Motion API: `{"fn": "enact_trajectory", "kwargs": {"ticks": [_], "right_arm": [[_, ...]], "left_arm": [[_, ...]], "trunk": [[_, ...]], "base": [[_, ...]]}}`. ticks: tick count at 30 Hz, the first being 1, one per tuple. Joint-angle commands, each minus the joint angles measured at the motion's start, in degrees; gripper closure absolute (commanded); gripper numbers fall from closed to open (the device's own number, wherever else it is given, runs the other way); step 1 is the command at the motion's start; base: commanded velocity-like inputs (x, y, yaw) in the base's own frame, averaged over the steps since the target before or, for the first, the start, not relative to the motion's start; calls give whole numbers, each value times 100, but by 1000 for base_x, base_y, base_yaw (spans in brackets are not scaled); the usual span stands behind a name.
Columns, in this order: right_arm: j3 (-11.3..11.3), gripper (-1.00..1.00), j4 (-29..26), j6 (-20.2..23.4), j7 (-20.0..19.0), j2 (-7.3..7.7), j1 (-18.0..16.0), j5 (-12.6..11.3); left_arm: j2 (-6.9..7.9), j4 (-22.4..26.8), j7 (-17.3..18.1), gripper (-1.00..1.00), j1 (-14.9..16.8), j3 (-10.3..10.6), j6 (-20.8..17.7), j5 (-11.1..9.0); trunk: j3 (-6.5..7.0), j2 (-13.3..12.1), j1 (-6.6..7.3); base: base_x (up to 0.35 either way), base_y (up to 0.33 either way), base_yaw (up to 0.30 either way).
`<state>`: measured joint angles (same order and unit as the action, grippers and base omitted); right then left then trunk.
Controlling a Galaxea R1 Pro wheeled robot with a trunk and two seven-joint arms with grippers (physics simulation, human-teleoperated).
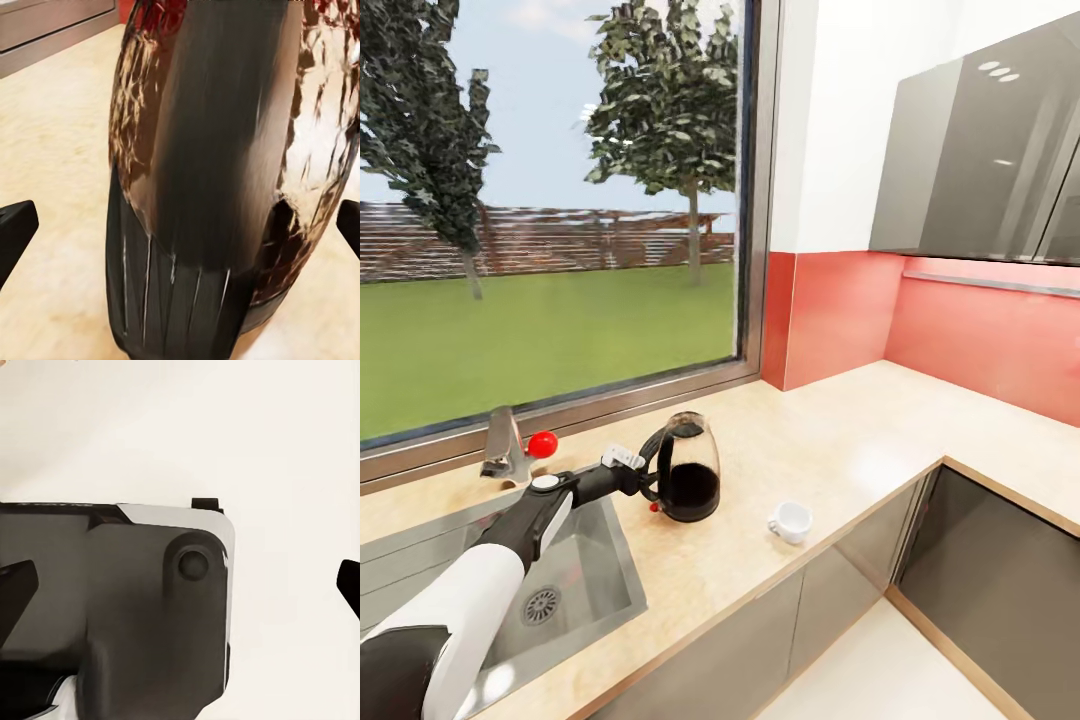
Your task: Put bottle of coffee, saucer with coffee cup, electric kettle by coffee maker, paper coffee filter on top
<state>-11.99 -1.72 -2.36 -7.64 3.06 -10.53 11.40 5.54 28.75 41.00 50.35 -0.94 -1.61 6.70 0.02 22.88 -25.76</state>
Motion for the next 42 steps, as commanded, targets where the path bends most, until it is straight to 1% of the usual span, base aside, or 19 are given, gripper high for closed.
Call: {"fn": "enact_trajectory", "kwargs": {"ticks": [1, 13, 14, 20, 42], "right_arm": [[-50, -100, 5, -19, -18, 2, -2, 55], [-49, -100, 5, -19, -18, -7, -2, 55], [-49, -100, 5, -19, -18, -7, -2, 55], [-49, -100, 11, -19, -18, -7, -2, 55], [-52, -100, 5, -19, -18, 0, -2, 53]], "left_arm": [[-1, 8, 20, -100, -1, -14, -18, 33], [1, -32, -26, -100, -1, -5, -34, 51], [1, -34, -45, 100, 0, -4, -36, 51], [-1, -27, -83, 100, 1, -7, -35, 43], [-1, 17, -53, 100, 1, -11, -51, 12]], "trunk": [[-2, 4, -2], [-2, 4, -2], [-2, 4, -2], [-2, 4, -2], [-2, 4, -2]], "base": [[15, 0, 0], [2, 0, 0], [0, 0, 0], [0, 0, 0], [0, 0, 0]]}}
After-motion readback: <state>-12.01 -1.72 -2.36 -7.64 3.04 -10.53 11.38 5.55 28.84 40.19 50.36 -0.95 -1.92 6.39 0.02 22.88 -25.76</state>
